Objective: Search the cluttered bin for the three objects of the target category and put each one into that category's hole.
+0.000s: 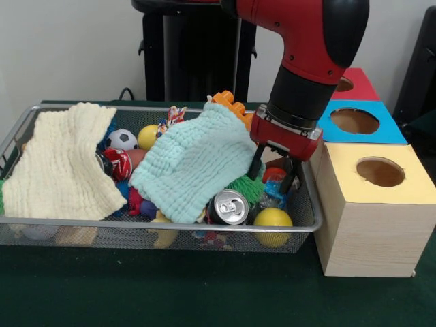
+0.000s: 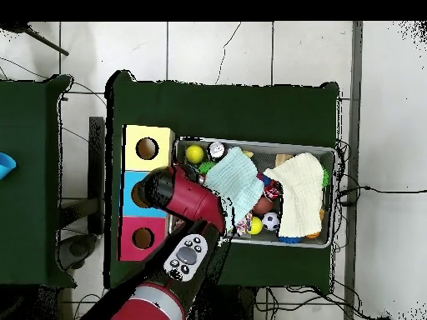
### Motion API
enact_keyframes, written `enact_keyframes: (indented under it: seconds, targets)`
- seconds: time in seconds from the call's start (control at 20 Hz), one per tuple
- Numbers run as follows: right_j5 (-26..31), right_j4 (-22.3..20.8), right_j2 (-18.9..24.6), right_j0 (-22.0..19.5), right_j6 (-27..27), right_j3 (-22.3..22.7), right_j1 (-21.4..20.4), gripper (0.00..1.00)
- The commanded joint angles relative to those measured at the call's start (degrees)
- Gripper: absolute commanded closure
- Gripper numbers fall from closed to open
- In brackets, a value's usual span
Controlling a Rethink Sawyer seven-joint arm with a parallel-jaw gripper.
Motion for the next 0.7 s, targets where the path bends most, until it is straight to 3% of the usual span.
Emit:
enact_keyframes:
  seconds: [0.05,0.45,0.7]
  targets:
    - [-0.61,1.46,10.38,-1.86,13.44,4.42,-0.72,0.0]
    - [-2.72,1.52,13.96,-4.05,13.11,6.48,-3.1,0.0]
    - [-3.73,0.23,14.94,-4.92,12.09,5.96,-1.33,0.0]
